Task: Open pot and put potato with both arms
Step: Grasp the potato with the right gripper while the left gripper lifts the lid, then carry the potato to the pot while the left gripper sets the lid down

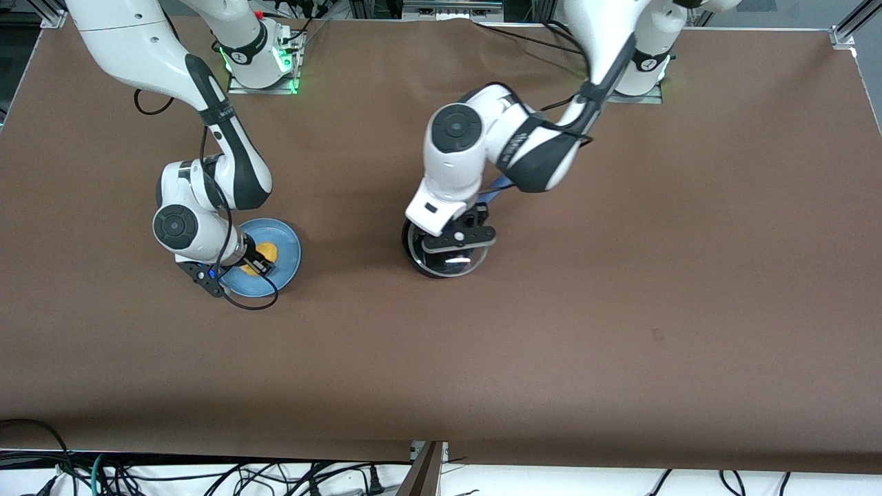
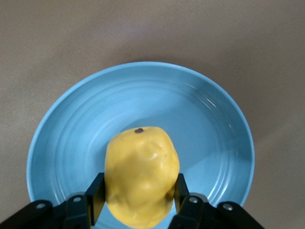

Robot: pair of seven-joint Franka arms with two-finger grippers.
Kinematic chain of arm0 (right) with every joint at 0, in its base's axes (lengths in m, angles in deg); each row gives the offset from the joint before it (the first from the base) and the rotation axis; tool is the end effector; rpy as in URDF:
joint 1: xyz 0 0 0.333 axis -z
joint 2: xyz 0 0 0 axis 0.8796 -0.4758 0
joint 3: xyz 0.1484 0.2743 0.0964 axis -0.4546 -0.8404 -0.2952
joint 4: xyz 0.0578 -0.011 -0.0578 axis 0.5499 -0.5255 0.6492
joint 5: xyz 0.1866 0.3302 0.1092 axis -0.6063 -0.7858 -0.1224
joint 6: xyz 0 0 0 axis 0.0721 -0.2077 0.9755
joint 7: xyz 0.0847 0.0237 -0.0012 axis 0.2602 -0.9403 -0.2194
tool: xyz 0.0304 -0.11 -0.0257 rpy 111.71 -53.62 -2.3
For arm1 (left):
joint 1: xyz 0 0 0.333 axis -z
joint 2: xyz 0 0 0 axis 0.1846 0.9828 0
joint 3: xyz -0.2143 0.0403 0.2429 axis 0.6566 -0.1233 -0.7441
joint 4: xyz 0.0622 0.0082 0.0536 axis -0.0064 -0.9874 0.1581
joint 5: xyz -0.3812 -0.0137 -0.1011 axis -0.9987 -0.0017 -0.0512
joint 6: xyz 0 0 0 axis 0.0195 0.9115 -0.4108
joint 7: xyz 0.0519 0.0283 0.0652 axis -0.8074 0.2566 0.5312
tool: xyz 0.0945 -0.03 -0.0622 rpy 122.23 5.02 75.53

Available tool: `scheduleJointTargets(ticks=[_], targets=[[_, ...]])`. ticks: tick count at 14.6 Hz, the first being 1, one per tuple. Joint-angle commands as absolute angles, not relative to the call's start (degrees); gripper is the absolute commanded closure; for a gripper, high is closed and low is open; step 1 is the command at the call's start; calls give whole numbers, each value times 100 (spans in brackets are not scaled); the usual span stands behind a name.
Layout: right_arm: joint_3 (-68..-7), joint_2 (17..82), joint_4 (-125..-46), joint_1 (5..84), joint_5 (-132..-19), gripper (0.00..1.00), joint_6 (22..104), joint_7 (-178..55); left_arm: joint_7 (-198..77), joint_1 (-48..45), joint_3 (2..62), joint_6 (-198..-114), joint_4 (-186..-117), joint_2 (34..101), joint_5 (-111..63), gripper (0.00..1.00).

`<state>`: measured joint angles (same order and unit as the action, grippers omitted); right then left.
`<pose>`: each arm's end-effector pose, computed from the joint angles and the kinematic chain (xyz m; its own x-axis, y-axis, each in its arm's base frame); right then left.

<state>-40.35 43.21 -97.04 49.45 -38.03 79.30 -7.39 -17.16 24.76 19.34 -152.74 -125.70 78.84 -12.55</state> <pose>0.6045 0.1036 0.2038 0.7748 -0.6277 -0.0749 -0.6169 -0.7767 0.1274 0.5762 -0.4745 0.3743 0.9874 0.1562 0.0249 0.1546 -0.9865 0.0544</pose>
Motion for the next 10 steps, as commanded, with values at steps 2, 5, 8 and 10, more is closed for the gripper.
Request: scheduleJointTargets(ticks=[2, 5, 8, 10], targets=[[-4034, 4444, -9761, 4929, -3714, 73, 7920, -702, -3637, 1286, 1949, -15118, -13490, 7015, -1474, 56], [-4069, 4786, -9315, 4876, -3706, 73, 7009, -711, -5535, 389, 1730, -15135, -14115, 6706, -1500, 56], [-4113, 4840, -8358, 4780, -3767, 73, 5761, -694, -6900, -113, 1256, -15371, -14537, 6758, -2027, 55], [-4139, 4840, -7830, 4552, -3890, 73, 5030, -353, -7551, -429, 1140, -16133, -15037, 6811, -2072, 55]])
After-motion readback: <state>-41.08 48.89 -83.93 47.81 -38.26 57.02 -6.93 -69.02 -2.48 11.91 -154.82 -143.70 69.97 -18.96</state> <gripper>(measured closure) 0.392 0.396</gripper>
